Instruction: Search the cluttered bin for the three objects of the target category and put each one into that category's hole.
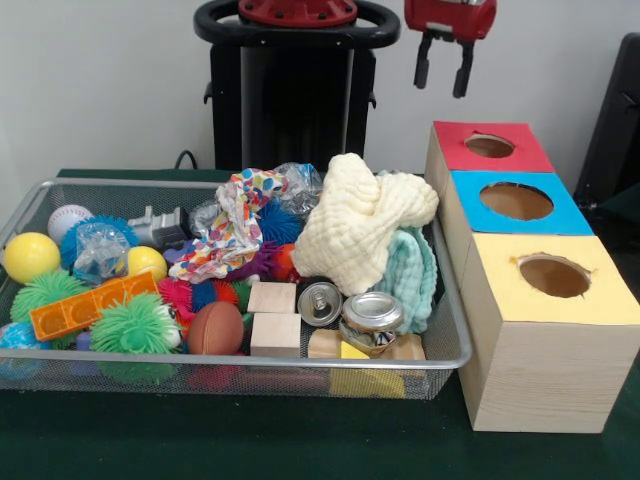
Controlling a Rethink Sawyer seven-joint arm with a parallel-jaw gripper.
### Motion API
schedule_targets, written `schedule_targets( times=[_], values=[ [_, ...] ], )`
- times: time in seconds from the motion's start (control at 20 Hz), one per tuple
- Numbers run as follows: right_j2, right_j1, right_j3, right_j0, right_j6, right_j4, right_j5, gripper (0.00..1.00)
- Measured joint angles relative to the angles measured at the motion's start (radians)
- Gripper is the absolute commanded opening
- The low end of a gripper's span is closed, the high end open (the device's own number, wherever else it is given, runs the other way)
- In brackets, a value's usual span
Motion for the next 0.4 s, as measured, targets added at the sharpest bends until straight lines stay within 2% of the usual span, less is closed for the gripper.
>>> schedule_targets(
  times=[0.4],
  values=[
    [0.005,0.068,0.0,-0.032,0.0,-0.039,-0.074,1.0]
  ],
)
